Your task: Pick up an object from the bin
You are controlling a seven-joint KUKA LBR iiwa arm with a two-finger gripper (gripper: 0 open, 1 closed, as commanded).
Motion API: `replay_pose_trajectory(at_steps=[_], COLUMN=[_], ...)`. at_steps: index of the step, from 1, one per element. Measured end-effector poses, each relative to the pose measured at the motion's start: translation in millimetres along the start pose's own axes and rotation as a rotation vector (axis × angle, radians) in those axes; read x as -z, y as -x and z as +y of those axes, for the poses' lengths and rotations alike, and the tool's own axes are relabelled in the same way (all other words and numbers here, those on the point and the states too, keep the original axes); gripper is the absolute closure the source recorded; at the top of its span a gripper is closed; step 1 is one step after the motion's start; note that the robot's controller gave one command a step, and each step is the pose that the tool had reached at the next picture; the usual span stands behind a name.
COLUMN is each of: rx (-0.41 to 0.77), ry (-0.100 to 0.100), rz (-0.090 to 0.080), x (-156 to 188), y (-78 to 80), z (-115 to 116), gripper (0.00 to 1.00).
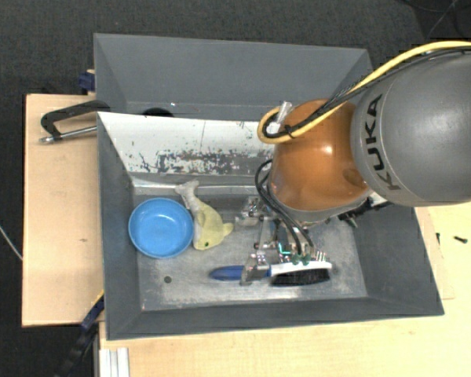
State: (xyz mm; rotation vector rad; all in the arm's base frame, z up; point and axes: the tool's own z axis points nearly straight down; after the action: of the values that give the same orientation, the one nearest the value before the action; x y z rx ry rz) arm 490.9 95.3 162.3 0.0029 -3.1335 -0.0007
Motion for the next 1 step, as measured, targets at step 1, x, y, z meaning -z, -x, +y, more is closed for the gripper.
replay_pose_trajectory(at_steps=[1], rx=[0.444], ry=[-0.001], rz=[-0.003], x=[-84.6], y=[6.1], z=[0.1], gripper=[0.00])
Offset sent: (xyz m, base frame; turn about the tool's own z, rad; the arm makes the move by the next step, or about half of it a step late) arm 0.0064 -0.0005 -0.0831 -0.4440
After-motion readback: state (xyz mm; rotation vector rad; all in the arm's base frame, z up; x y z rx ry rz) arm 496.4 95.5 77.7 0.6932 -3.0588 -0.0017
